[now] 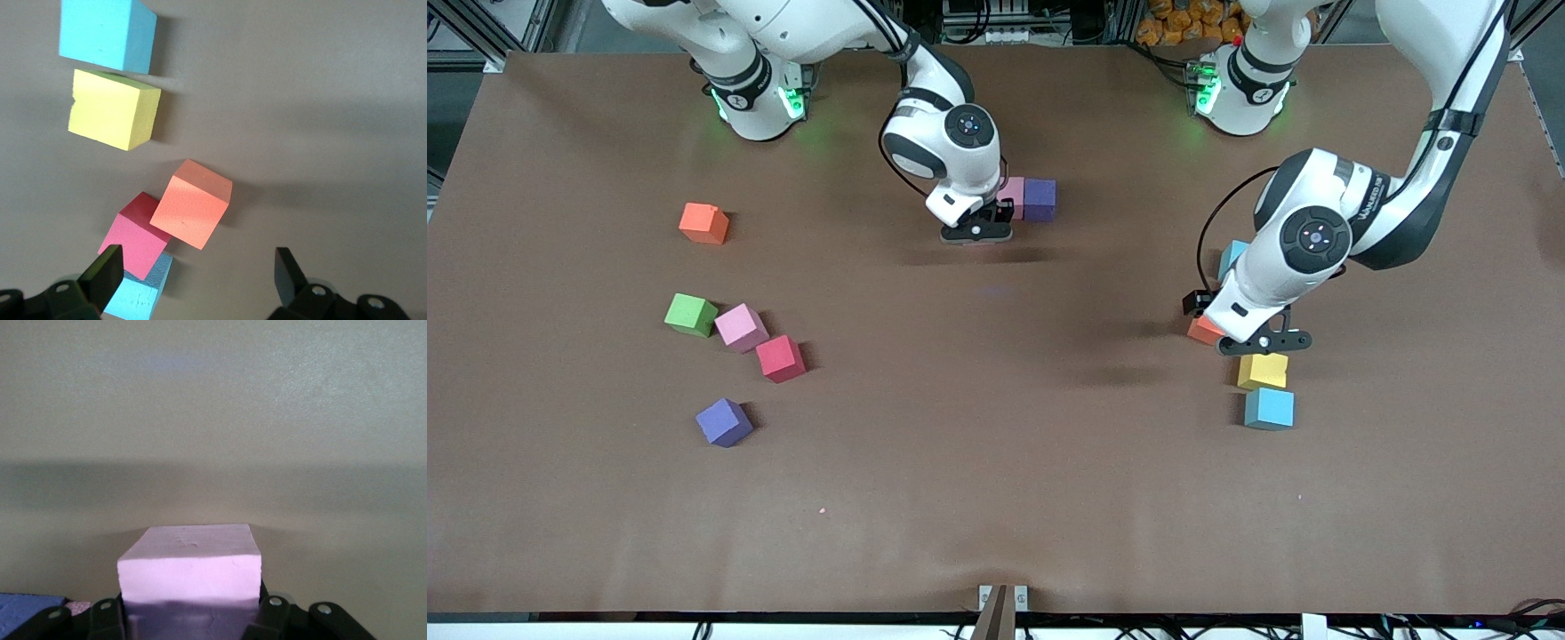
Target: Arrange 11 blocks into digit 3
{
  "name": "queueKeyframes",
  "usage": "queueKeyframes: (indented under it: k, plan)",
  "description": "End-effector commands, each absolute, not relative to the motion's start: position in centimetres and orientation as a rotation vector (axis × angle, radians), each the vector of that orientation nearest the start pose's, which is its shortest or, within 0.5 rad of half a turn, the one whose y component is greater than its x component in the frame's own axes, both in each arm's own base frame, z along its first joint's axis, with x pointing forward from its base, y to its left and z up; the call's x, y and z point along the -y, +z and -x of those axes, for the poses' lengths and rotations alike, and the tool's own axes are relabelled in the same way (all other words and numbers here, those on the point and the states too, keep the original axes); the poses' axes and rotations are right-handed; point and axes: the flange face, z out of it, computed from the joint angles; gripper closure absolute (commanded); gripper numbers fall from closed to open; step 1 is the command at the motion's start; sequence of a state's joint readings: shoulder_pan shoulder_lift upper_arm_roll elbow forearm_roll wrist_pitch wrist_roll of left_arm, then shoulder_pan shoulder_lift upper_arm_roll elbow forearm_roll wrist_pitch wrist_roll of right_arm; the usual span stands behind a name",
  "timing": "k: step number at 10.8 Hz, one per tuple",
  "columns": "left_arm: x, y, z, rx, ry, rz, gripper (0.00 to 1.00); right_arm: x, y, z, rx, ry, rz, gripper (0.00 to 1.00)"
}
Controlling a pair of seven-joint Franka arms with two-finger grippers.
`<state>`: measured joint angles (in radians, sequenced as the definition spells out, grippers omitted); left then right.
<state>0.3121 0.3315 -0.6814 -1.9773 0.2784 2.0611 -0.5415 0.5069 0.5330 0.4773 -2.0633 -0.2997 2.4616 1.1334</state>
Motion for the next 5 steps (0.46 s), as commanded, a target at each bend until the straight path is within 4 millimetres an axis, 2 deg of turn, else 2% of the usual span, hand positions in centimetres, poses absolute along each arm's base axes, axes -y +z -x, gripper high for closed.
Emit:
queueKeyframes:
  k: [1,3,5]
  plan:
    - [18.6,30.9,-55.3,-0.074,0.213,3.039,0.00,-48.2,18.3,-32.7,0.070,0.106,3.170,0.00]
    - [17.5,30.1,-55.5,-0.313,0.248,3.042,0.00,-48.5,19.2,-33.3,0.052,0.091,3.162,0.00]
    - [17.4,29.7,-55.6,-0.393,0.237,3.047,0.00,-48.7,20.5,-34.5,0.029,0.063,3.146,0.00]
